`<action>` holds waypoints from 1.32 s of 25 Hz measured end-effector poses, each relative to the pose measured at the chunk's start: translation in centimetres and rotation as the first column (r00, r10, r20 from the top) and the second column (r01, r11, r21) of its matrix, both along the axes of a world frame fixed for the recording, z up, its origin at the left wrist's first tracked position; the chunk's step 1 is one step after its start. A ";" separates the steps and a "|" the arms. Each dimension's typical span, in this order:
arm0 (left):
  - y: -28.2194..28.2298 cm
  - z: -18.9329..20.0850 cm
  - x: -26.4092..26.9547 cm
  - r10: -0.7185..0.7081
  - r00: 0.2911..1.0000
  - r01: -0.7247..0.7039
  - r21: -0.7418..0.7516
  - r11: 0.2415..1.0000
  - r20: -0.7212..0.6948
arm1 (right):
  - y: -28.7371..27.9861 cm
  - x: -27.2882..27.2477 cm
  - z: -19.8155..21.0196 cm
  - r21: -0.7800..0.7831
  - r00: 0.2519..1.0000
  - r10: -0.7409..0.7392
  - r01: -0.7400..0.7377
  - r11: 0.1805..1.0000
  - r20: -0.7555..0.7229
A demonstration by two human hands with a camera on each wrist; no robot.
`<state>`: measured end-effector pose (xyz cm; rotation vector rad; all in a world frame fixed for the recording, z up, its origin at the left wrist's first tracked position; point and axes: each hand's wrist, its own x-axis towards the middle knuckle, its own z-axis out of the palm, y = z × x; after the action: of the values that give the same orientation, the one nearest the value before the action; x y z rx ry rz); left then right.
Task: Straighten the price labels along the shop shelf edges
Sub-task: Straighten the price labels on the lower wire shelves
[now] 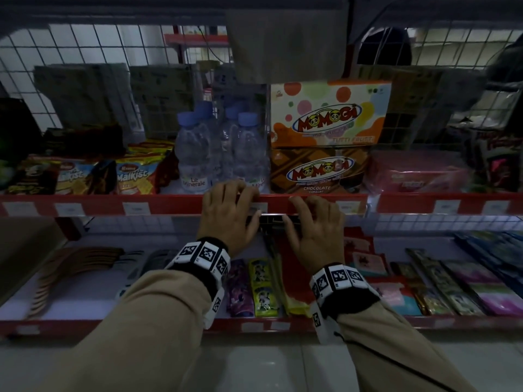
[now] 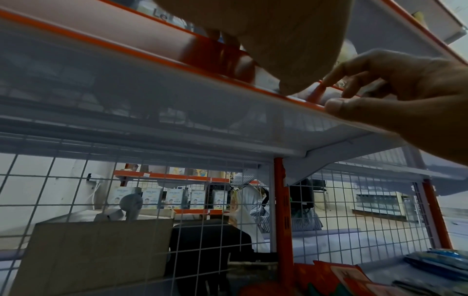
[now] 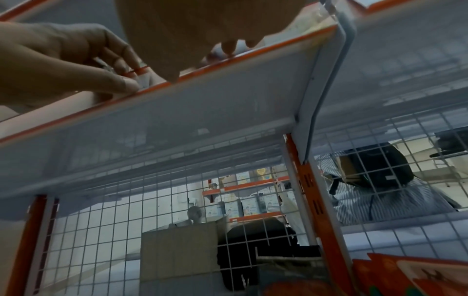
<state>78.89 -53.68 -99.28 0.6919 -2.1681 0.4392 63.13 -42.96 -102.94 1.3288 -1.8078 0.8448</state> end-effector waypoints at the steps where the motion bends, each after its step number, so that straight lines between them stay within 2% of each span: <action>1: 0.1 0.1 0.0 0.001 1.000 -0.001 0.002 1.000 -0.004 | -0.1 0.1 0.4 -0.010 1.000 -0.007 0.007 1.000 -0.006; 7: 0.3 0.1 0.9 -0.042 0.999 0.041 0.009 0.999 0.035 | -1.4 1.5 2.7 -0.043 0.993 -0.112 0.114 0.993 0.043; 14: 0.7 -0.5 3.3 -0.046 0.988 0.042 0.029 0.999 0.148 | -1.3 3.0 2.0 -0.068 0.983 -0.173 0.176 0.982 0.058; 18: 1.0 1.5 3.4 0.026 0.978 -0.043 0.076 0.996 0.206 | -1.4 3.3 3.4 -0.008 0.996 -0.084 0.085 0.996 0.034; 24: 0.1 2.1 4.0 -0.154 0.971 0.116 0.204 0.972 0.181 | -2.0 6.0 4.8 0.135 0.991 0.126 -0.132 0.982 0.052; 27: -0.1 1.8 4.4 -0.201 0.964 0.163 0.205 0.965 0.177 | -2.1 6.4 5.1 0.164 0.992 0.123 -0.126 0.978 0.031; 33: -0.7 1.8 4.0 -0.229 0.966 0.194 0.249 0.949 0.119 | -2.6 6.9 4.5 0.194 0.999 0.020 -0.014 0.981 -0.029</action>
<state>82.87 -54.40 -97.52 0.5573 -2.4291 0.1222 70.04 -45.56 -98.43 1.4732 -1.8952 0.6656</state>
